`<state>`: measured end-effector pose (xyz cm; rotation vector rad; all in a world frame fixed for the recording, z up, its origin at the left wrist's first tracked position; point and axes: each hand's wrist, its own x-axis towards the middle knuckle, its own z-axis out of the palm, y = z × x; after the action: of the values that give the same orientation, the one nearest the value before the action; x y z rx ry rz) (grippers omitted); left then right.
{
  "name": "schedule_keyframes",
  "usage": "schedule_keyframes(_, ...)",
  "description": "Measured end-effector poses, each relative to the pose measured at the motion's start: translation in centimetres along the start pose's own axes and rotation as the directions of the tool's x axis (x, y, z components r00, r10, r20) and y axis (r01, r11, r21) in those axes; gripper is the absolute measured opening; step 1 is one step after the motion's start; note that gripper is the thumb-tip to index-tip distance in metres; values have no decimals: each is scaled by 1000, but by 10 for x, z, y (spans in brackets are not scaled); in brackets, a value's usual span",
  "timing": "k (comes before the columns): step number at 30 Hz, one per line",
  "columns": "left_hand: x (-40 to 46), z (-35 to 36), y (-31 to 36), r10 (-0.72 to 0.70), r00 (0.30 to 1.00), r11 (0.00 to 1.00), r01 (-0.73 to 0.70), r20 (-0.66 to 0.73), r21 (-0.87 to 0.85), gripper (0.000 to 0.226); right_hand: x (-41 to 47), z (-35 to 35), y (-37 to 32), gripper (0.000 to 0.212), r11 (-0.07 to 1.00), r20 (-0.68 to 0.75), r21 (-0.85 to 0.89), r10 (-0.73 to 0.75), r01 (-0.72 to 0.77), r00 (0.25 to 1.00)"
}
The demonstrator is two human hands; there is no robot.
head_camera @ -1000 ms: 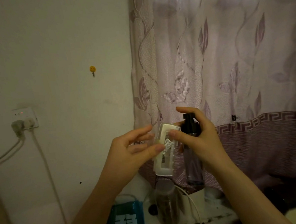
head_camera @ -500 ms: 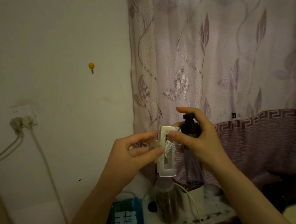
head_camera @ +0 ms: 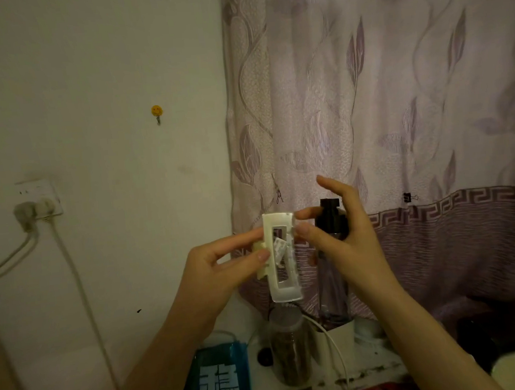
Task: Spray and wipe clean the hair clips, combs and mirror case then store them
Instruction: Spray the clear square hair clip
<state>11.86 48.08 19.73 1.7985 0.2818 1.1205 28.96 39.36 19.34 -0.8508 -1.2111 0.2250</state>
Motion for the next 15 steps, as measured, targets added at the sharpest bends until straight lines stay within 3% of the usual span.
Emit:
schedule_keyframes(7,2,-17,-5,-79,991,992,68,-111,-103,44,-6,-10,2,30,999,-16,28,-43,44,999)
schedule_keyframes(15,0,-17,-5,-129,987,982,113,-96,-153,46,-8,-11,5,29,996,-51,27,-88,89,995)
